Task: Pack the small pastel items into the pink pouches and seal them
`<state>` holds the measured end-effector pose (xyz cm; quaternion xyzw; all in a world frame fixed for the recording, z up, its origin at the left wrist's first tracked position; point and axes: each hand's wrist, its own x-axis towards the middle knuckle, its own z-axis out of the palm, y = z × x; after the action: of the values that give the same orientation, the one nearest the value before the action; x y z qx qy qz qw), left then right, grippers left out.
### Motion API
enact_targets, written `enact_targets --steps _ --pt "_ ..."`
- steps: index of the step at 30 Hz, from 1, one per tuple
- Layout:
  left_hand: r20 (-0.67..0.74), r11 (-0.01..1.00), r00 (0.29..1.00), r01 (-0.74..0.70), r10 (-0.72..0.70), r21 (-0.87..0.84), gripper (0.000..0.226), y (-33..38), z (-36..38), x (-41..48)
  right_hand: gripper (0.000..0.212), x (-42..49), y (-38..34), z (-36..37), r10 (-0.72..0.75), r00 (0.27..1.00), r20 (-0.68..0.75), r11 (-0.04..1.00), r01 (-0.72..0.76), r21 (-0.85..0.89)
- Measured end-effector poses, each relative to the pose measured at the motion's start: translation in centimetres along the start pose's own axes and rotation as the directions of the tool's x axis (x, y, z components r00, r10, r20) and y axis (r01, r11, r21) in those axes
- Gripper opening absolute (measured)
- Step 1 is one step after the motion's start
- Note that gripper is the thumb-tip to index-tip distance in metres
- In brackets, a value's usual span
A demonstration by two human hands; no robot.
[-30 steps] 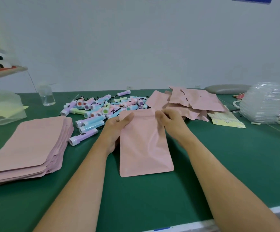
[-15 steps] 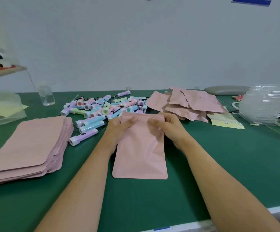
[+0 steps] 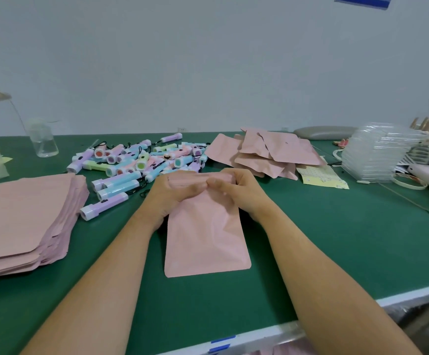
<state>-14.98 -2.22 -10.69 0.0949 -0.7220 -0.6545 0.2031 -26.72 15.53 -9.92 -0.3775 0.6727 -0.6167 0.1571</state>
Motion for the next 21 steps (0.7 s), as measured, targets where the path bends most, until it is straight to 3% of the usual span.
enact_targets --steps 6,8,12,16,21 --pt "0.007 0.996 0.998 0.064 -0.064 0.055 0.045 0.7 0.8 0.0 0.026 -0.1 0.3 -1.3 0.004 1.000 -0.005 0.999 -0.004 -0.041" --pt "0.015 0.995 0.999 0.035 -0.036 0.097 0.036 0.7 0.9 0.0 0.038 -0.2 0.2 -1.7 0.029 0.999 0.035 0.999 -0.028 -0.042" --pt "0.044 0.991 0.999 -0.037 0.031 0.125 0.011 0.7 1.5 -0.4 0.029 0.0 0.5 -2.0 0.011 1.000 0.002 0.997 -0.011 -0.072" --pt "0.032 0.991 0.998 -0.052 0.048 0.127 0.018 0.4 1.9 -0.4 0.056 0.4 0.9 -1.7 -0.010 0.994 -0.111 0.989 -0.007 -0.151" --pt "0.009 0.996 0.999 0.036 -0.037 0.077 0.029 0.2 1.5 -0.3 0.061 0.6 0.9 -1.9 -0.024 0.987 -0.159 0.989 -0.001 -0.150"
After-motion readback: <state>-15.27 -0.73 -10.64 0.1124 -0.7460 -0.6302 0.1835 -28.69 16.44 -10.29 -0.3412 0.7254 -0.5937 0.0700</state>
